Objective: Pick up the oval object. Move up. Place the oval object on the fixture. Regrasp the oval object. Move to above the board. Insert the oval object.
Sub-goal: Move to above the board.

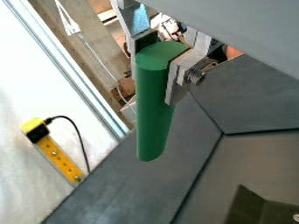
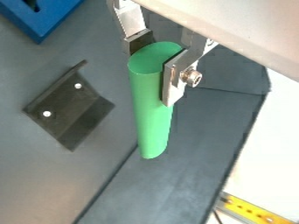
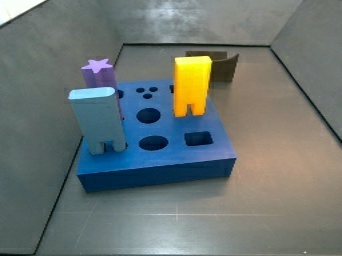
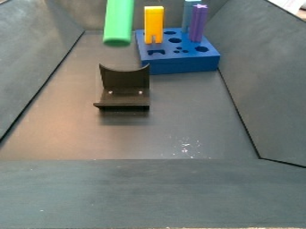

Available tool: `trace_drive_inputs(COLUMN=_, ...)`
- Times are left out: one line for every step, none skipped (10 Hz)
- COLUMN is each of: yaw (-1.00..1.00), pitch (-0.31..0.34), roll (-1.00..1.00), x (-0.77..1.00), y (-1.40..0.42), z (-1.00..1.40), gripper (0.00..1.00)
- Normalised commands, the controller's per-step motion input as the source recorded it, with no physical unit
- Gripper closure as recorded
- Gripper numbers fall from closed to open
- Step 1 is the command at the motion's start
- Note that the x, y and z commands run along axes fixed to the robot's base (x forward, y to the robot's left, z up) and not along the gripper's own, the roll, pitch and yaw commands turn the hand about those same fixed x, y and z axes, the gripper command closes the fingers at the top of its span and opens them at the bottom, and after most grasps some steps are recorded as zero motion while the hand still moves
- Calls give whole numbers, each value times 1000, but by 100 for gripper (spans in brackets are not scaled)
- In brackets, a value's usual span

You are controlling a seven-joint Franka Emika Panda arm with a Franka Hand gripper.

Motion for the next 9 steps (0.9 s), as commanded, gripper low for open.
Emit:
trace_drive_inputs(yaw=99, pitch=139, roll=-58, x=-74, y=105, z=1000, gripper=100)
trace_drive_inputs(yaw=102, pitch=123, roll=-67, x=-56, y=84, z=1000, gripper=100)
trace_drive_inputs(yaw=101, pitch=107, roll=-76, x=-30, y=54, z=913, gripper=100)
trace_drive_inputs(yaw=92, pitch=106, roll=-83, x=-4, y=19, z=701, gripper=100)
trace_drive_inputs(yaw=87, pitch=105, roll=-82, x=6, y=11, z=598, gripper=100)
trace_drive_inputs(yaw=76, pitch=109, roll=-81, x=11, y=-6, z=341, gripper=100)
trace_drive_inputs(yaw=72, pitch=110, roll=-80, x=12, y=-10, z=242, gripper=100)
trace_drive_inputs(yaw=1000, pitch=91, roll=-500, x=-338, y=-1000, z=-41, gripper=100)
trace_drive_inputs(yaw=1000, pitch=89, roll=-497, x=-336, y=-1000, z=-49, gripper=100)
